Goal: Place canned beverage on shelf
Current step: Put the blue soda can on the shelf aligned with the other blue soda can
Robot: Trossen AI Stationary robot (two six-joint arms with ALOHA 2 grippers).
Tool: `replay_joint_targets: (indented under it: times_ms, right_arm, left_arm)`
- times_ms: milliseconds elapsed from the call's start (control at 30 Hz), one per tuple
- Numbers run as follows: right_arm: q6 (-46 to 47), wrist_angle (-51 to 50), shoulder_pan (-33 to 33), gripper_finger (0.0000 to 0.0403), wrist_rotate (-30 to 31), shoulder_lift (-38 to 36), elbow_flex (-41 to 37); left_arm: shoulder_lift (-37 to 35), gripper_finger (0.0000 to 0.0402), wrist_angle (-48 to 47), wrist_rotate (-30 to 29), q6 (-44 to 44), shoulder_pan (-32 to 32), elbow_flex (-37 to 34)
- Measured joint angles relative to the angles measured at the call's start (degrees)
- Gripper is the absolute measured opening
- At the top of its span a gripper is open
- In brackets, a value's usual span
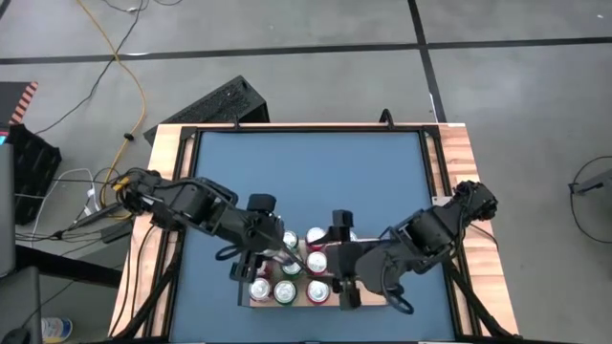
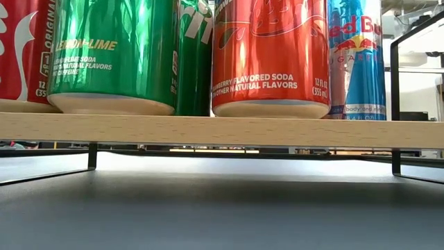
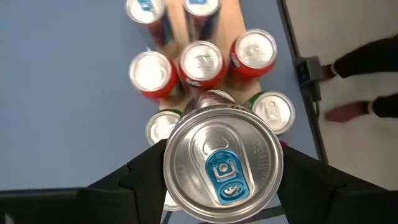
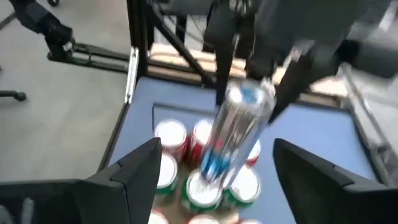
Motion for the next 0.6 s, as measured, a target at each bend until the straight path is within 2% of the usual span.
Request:
replay_joint_targets:
  times_ms: [133,233,367,500,600]
  right_arm:
    - [4.4,-4.5,1.9,0.0295,4.3,-0.4,0.0]
    - [8.4,-7.8,4.0,0.0295,7.5,-1.3,0.0]
    - [14.5,-12.2,6.0,0.0295,9.7,-1.4,0.0]
    - [16.7,-12.8,6.4,0.0295,10.4,-1.2,0.0]
    - [17.1,-12.9,6.0,0.0295,11.2,-1.2,0.0]
  left_arm:
    - [0.0,0.0226,-0.2,-1.0,-1.8,1.1,1.4]
    - [-1.6,0.0226,-5.4,-2.8,-4.2,1.2,1.3]
    - [-8.1,0.0226,-5.1,-3.9,-8.5,-0.3,0.2]
    - [-15.0,0.0226,-5.8,-13.6,-14.3,-1.0,0.3]
    - [-17.9,0.0226,-5.5,-22.7,-15.3,1.6,0.3]
